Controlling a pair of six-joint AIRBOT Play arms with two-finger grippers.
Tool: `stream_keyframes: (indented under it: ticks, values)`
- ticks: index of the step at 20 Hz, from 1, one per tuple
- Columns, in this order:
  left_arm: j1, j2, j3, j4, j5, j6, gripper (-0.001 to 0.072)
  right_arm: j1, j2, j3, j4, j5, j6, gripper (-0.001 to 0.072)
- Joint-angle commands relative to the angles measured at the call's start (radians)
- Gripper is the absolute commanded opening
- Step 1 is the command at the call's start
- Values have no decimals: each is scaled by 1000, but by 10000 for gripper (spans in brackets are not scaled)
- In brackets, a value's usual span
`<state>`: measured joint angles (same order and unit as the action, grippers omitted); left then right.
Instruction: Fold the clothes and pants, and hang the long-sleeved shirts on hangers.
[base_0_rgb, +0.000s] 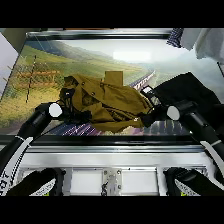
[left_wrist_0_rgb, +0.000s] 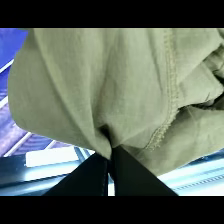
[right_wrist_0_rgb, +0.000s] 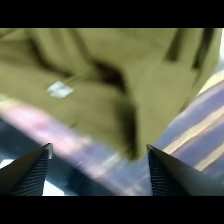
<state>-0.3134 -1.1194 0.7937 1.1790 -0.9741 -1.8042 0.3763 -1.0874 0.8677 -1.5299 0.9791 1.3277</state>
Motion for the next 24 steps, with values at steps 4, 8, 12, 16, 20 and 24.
stream_keyframes:
  ticks: [4, 8, 12, 16, 20, 24]
  values:
    - [-1, 2, -9, 0, -2, 2, 11, 27, -215, 6, -171, -256, 3, 498]
    - [-1, 2, -9, 0, -3, 2, 11, 27, -258, 6, -233, -293, 4, 454]
    - [-1, 2, -9, 0, -2, 2, 11, 26, -260, 6, -243, -329, 4, 327]
    - [-1, 3, -7, 0, -5, 2, 11, 15, -259, 12, -247, -315, 97, 13]
    - [82, 27, 206, 4, -104, 37, 11, -70, -183, 241, -237, -105, 283, 11]
    - [143, 98, 683, -2, -132, 40, 11, -166, -69, 746, -203, 199, 282, 11]
